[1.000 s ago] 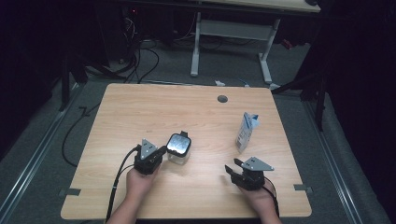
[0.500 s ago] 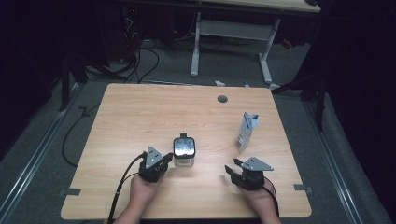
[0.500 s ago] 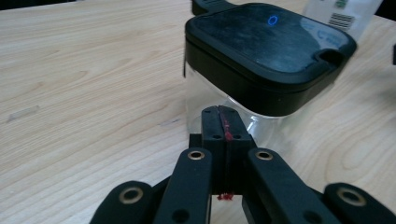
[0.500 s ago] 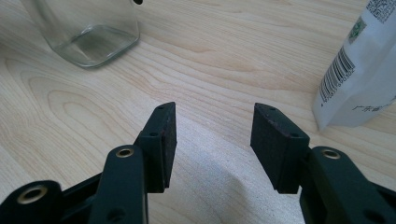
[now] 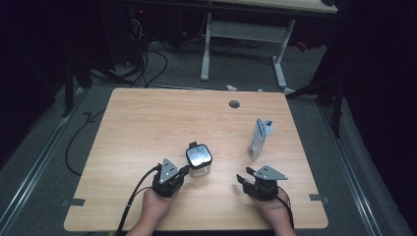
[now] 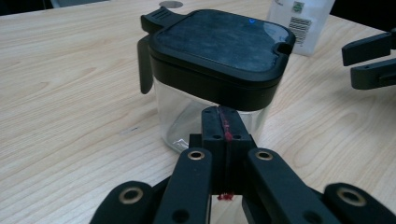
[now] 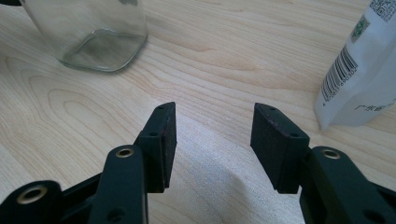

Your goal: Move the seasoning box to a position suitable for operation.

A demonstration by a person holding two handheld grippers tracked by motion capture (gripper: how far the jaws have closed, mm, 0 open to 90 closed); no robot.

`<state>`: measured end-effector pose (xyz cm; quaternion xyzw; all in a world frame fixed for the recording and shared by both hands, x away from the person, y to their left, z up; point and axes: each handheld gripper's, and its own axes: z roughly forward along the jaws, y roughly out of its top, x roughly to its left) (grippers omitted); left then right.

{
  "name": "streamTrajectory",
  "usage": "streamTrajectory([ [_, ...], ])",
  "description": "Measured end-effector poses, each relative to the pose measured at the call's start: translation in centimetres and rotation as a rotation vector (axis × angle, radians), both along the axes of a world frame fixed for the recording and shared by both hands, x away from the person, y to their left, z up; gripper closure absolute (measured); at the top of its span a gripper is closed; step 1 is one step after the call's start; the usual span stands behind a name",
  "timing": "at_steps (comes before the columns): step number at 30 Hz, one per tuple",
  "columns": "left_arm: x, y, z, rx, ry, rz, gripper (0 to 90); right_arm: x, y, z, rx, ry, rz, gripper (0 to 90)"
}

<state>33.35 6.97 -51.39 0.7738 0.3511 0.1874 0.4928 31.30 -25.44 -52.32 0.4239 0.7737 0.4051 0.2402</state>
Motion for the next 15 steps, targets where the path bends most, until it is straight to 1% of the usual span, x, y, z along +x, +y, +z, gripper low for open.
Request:
streamTrajectory([
  [7, -0.4, -1.1, 0.0, 0.004, -0.002, -0.032, 90.0, 0.0, 0.0, 0.0, -0.001, 0.001, -0.002, 51.0],
  [15, -0.4, -2.5, 0.0, 0.009, -0.007, -0.057, 90.0, 0.0, 0.0, -0.1, -0.004, 0.0, -0.002, 50.9],
])
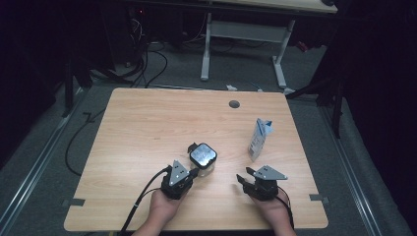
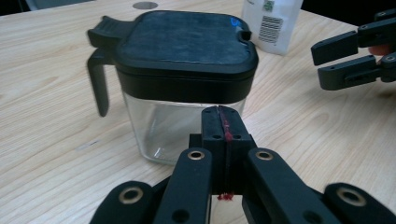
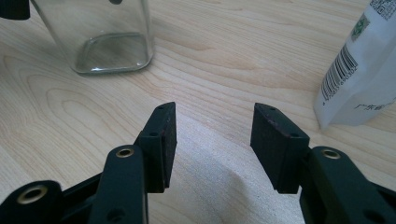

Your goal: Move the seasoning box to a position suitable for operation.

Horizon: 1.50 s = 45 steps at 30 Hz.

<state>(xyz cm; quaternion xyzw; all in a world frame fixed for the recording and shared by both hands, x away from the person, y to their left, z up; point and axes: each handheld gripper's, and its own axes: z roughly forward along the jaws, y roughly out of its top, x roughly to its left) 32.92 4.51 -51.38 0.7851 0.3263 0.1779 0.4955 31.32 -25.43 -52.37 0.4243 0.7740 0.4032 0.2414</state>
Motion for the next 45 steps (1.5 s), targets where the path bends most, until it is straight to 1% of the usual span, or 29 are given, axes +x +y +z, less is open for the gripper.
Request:
streamTrajectory([
  [8, 0.0, -1.0, -0.1, 0.013, 0.002, -0.022, 90.0, 0.0, 0.0, 0.0, -0.002, 0.003, -0.002, 51.0],
  [12, -0.1, -0.6, -0.2, 0.026, 0.005, -0.016, 90.0, 0.0, 0.0, 0.0, -0.005, 0.001, 0.001, 51.2],
  [14, -0.1, 0.2, -0.3, 0.036, 0.008, -0.008, 89.7, 0.0, 0.0, 0.0, -0.003, -0.002, 0.003, 51.6],
  [16, -0.1, 1.2, -0.4, 0.048, 0.015, 0.01, 85.0, 0.1, 0.0, 0.0, -0.002, 0.001, -0.008, 53.3],
  [18, -0.2, 2.3, -0.4, 0.044, 0.02, 0.023, 83.5, 0.2, 0.1, -0.1, 0.002, 0.001, -0.01, 55.5],
  [19, -0.2, 2.9, -0.4, 0.051, 0.022, 0.03, 82.0, 0.2, 0.2, 0.0, 0.0, 0.0, -0.008, 57.6],
  [21, 0.0, 3.7, -0.5, 0.071, 0.051, 0.039, 77.2, 0.3, 0.5, 0.1, -0.017, -0.007, -0.009, 60.3],
  [24, 0.2, 4.2, -0.4, 0.092, 0.042, 0.057, 71.4, 0.7, 1.3, 0.5, -0.021, -0.001, -0.003, 61.2],
  [26, 0.3, 4.5, -0.2, 0.094, 0.047, 0.051, 67.6, 1.1, 1.9, 0.7, -0.027, -0.006, -0.005, 61.1],
  [27, 0.4, 4.6, -0.2, 0.098, 0.046, 0.046, 65.8, 1.5, 2.2, 1.0, -0.026, -0.002, -0.013, 63.0],
  [28, 0.3, 4.7, -0.3, 0.112, 0.034, 0.035, 67.3, 1.7, 2.3, 1.1, -0.027, 0.002, -0.011, 64.9],
  [29, 0.3, 4.8, -0.3, 0.121, 0.029, 0.034, 70.4, 2.1, 2.7, 1.2, -0.043, -0.007, -0.012, 66.2],
  [31, 0.5, 5.1, -0.3, 0.11, 0.033, 0.03, 70.0, 2.9, 3.0, 1.4, -0.076, -0.011, -0.024, 67.1],
  [33, 0.6, 5.4, -0.1, 0.1, 0.032, 0.027, 69.5, 3.8, 3.1, 1.4, -0.059, 0.003, -0.032, 69.9],
  [34, 0.7, 5.5, -0.1, 0.094, 0.03, 0.028, 69.3, 4.2, 3.2, 1.5, -0.042, 0.016, -0.037, 71.1],
  [35, 0.8, 5.7, 0.0, 0.09, 0.03, 0.033, 69.2, 4.5, 3.2, 1.5, -0.029, 0.019, -0.043, 72.2],
  [36, 0.9, 5.8, 0.0, 0.086, 0.034, 0.039, 68.6, 4.7, 3.2, 1.4, -0.015, 0.012, -0.039, 72.6],
  [37, 0.9, 6.0, 0.0, 0.084, 0.037, 0.042, 70.9, 4.7, 3.1, 1.4, -0.002, 0.006, -0.039, 74.1],
  [38, 0.9, 6.1, 0.1, 0.08, 0.027, 0.052, 74.4, 4.6, 3.1, 1.3, 0.011, -0.002, -0.038, 76.5],
  [39, 0.9, 6.3, 0.1, 0.068, 0.023, 0.068, 76.0, 4.5, 3.0, 1.1, 0.032, -0.009, -0.033, 77.7],
  [40, 1.1, 6.5, 0.3, 0.033, 0.034, 0.072, 76.1, 4.5, 3.1, 1.0, 0.029, -0.002, -0.02, 79.5],
  [41, 1.2, 6.6, 0.4, 0.018, 0.039, 0.074, 77.5, 4.3, 3.1, 1.0, 0.008, -0.009, -0.015, 82.6],
  [42, 1.3, 6.6, 0.6, 0.016, 0.032, 0.084, 79.7, 4.2, 3.0, 1.0, 0.026, -0.005, -0.009, 85.3],
  [43, 1.3, 6.6, 0.8, 0.012, 0.023, 0.092, 82.3, 4.0, 2.7, 0.9, 0.06, 0.004, 0.0, 87.4],
  [44, 1.4, 6.6, 1.0, 0.007, 0.021, 0.097, 84.0, 3.8, 2.6, 0.9, 0.062, 0.008, 0.004, 89.1],
  [45, 1.6, 6.5, 1.3, 0.005, 0.019, 0.1, 85.6, 3.6, 2.6, 0.8, 0.049, 0.004, 0.005, 89.9],
])
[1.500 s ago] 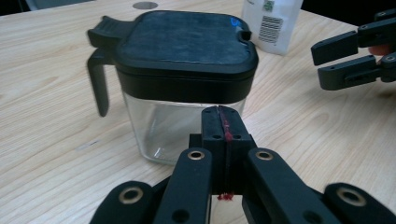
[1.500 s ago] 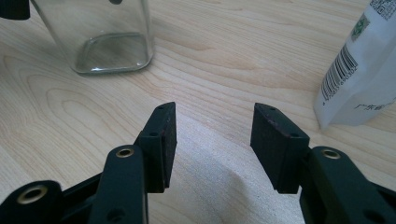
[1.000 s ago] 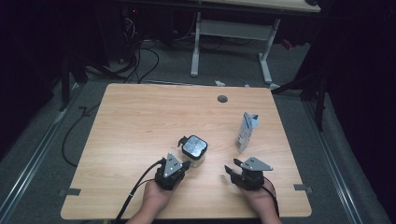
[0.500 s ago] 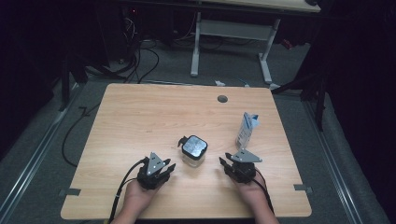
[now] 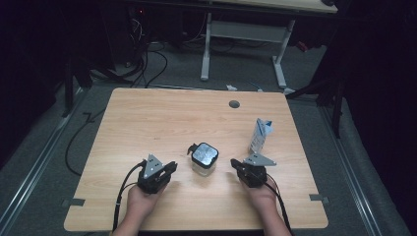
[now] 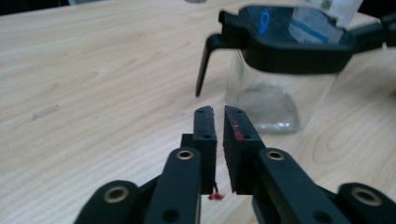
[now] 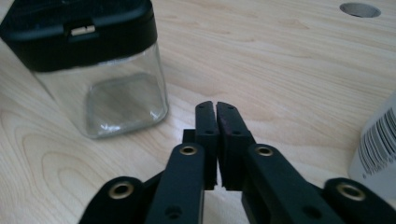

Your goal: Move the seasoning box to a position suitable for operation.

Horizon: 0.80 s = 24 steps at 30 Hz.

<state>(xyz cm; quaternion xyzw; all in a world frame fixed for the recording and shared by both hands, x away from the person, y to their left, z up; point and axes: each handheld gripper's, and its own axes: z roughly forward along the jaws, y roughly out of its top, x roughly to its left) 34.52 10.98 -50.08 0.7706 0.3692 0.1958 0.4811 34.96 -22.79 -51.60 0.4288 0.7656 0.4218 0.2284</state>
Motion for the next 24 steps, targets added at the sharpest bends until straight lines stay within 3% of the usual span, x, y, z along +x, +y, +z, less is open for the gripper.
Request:
streamTrajectory([
  [5, 0.6, -1.0, 1.0, 0.022, -0.018, 0.004, 89.9, -0.3, 0.1, 0.1, -0.011, -0.006, 0.017, 89.9],
  [14, 2.5, -2.2, 2.7, -0.034, -0.034, -0.008, 90.0, -0.4, 0.3, 0.3, -0.014, -0.012, 0.024, 90.0],
  [24, 3.9, -4.1, 3.5, -0.025, -0.044, -0.016, 90.0, -0.4, 0.0, 0.5, -0.009, -0.024, 0.028, 89.9],
])
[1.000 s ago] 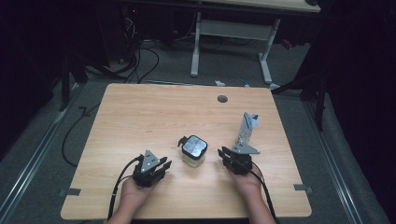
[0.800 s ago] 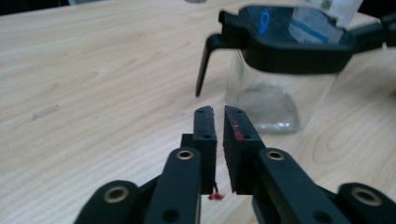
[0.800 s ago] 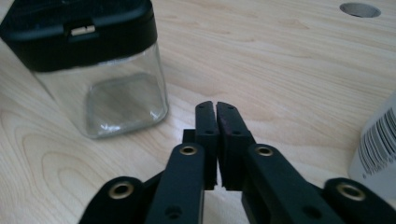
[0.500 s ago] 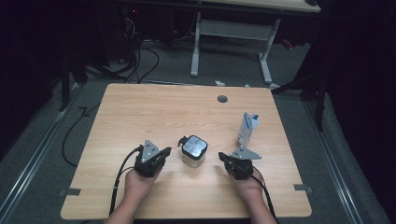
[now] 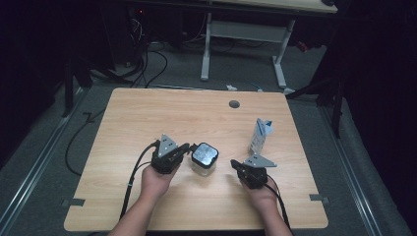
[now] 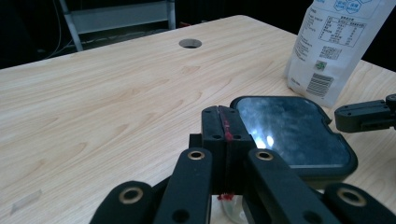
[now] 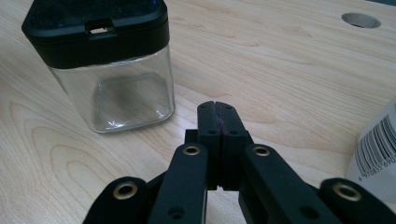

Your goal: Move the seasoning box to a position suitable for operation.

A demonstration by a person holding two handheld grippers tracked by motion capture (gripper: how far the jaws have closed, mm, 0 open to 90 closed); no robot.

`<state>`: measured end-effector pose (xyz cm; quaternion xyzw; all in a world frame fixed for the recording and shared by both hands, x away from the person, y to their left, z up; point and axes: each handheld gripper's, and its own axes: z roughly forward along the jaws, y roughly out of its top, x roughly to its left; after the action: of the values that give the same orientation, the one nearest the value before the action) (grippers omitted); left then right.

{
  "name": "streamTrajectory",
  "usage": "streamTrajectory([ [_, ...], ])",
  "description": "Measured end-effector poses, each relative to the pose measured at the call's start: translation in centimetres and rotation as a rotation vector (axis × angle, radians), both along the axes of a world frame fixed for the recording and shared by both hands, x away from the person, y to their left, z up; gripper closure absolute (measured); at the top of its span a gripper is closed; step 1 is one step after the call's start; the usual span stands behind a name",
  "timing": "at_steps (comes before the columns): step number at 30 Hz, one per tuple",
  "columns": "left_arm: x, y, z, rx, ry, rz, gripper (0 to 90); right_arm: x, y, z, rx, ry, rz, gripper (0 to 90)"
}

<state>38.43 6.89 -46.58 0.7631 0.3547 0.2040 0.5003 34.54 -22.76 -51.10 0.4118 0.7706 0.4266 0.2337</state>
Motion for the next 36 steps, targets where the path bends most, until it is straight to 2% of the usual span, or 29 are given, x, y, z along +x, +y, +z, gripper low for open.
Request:
streamTrajectory([
  [9, 1.1, -1.2, -0.3, 0.014, -0.002, 0.006, 90.0, -0.1, 0.1, 0.1, 0.011, -0.001, 0.009, 89.7],
  [17, 1.3, -1.5, 0.2, 0.014, -0.018, -0.002, 90.0, -0.1, 0.2, 0.0, 0.011, 0.001, 0.016, 89.6],
  [24, 1.6, -1.7, -0.3, 0.027, 0.001, -0.004, 90.0, -0.1, 0.2, 0.0, 0.019, 0.007, 0.026, 89.5],
  [36, 1.6, -1.9, -0.5, 0.046, -0.008, -0.001, 90.0, -0.1, 0.2, 0.2, 0.032, 0.007, 0.018, 89.5],
])
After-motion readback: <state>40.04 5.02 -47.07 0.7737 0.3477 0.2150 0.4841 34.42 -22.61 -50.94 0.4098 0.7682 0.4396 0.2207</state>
